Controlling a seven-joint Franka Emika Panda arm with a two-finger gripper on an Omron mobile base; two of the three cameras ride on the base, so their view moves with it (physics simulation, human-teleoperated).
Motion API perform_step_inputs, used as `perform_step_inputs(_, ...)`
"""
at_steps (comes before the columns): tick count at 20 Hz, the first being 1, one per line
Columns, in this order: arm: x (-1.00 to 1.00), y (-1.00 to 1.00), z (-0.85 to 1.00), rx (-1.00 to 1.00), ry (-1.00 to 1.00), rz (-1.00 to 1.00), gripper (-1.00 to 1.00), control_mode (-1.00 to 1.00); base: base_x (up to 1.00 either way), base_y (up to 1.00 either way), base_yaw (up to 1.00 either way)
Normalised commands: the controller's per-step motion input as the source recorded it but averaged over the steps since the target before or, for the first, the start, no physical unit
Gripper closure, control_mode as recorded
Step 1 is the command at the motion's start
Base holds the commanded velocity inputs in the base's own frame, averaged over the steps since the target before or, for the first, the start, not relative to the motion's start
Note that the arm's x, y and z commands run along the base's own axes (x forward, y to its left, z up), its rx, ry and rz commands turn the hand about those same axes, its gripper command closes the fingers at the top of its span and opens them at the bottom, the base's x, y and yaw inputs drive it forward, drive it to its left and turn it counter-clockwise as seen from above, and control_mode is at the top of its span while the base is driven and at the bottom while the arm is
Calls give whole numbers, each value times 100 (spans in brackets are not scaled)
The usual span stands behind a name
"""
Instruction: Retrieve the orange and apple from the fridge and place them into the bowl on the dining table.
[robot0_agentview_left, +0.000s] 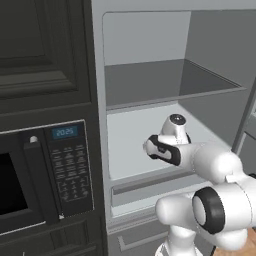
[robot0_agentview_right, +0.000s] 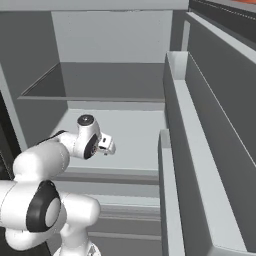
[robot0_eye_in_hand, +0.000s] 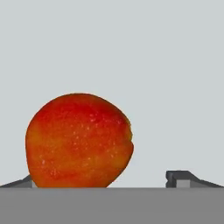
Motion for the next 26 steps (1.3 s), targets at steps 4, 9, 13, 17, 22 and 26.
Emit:
perform_step_inputs(4, -1, 0, -54, 0, 0, -4, -100, -100, 0, 0, 0)
perform_step_inputs(9, 9, 2, -37, 0, -3, -1, -100, -100, 0, 0, 0)
perform_step_inputs(13, 9, 12, -21, 0, -3, 0, -100, -100, 0, 0, 0)
perform_step_inputs(17, 0, 12, -33, 0, -5, 0, -100, -100, 0, 0, 0)
perform_step_inputs(22, 0, 9, -34, 0, -8, 0, -100, -100, 0, 0, 0)
perform_step_inputs(26, 0, 9, -36, 0, -5, 0, 100, -100, 0, 0, 0)
